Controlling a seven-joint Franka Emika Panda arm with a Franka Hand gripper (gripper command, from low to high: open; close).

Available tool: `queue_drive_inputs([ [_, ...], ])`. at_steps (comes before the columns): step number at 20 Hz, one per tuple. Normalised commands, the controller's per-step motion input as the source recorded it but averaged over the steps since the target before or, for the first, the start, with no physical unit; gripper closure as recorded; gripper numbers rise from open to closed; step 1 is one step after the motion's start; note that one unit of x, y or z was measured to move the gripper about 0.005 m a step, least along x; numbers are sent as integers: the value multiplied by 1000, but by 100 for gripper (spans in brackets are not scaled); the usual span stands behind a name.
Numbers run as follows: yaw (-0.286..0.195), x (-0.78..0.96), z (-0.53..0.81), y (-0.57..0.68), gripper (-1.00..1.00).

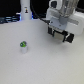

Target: Open the kcup holder, insert the kcup into the holder, and close the kcup holder

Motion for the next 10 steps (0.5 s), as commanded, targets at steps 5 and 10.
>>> queue_drive_inputs([
  [5, -61, 913, 182, -340, 100],
  [10, -79, 885, 216, -329, 100],
])
